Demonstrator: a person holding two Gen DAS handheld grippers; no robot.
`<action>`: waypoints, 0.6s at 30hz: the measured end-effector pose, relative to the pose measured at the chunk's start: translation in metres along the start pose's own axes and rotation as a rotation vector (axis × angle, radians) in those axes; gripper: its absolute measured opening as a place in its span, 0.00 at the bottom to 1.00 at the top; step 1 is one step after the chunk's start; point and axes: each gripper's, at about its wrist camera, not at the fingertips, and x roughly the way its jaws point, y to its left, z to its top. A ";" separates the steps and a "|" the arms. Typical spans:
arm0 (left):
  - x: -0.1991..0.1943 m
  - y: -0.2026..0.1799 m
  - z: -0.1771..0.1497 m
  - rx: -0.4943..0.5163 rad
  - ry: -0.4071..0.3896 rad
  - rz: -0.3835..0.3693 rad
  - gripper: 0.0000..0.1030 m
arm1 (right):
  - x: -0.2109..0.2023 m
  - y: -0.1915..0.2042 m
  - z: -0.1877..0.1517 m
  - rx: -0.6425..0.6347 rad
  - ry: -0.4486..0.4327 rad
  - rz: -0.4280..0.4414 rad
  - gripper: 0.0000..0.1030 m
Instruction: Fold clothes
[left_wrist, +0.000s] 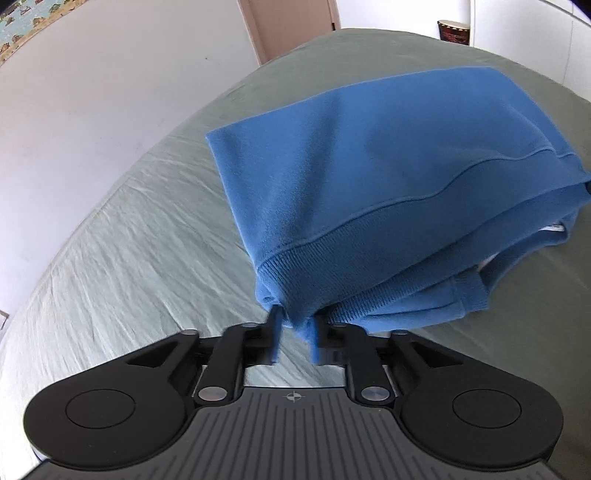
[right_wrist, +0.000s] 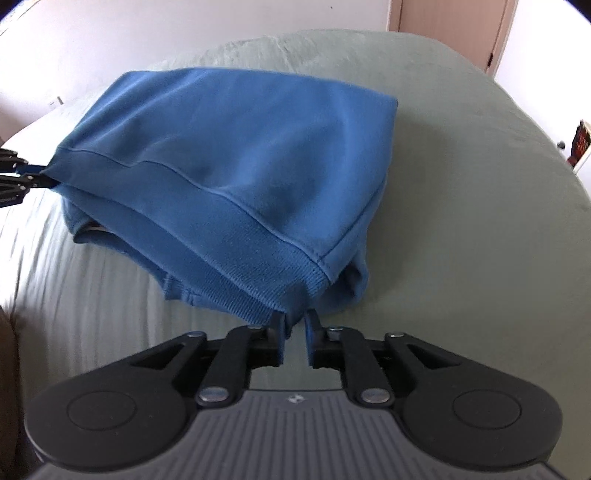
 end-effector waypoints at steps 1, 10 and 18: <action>-0.008 0.000 0.000 0.011 -0.006 -0.011 0.29 | -0.011 0.005 0.002 -0.036 -0.021 -0.001 0.14; -0.038 -0.037 0.027 0.204 -0.089 -0.065 0.38 | -0.033 0.060 0.025 -0.370 -0.092 0.019 0.24; -0.010 -0.060 0.037 0.345 -0.068 -0.091 0.38 | 0.010 0.080 0.036 -0.473 -0.046 0.023 0.29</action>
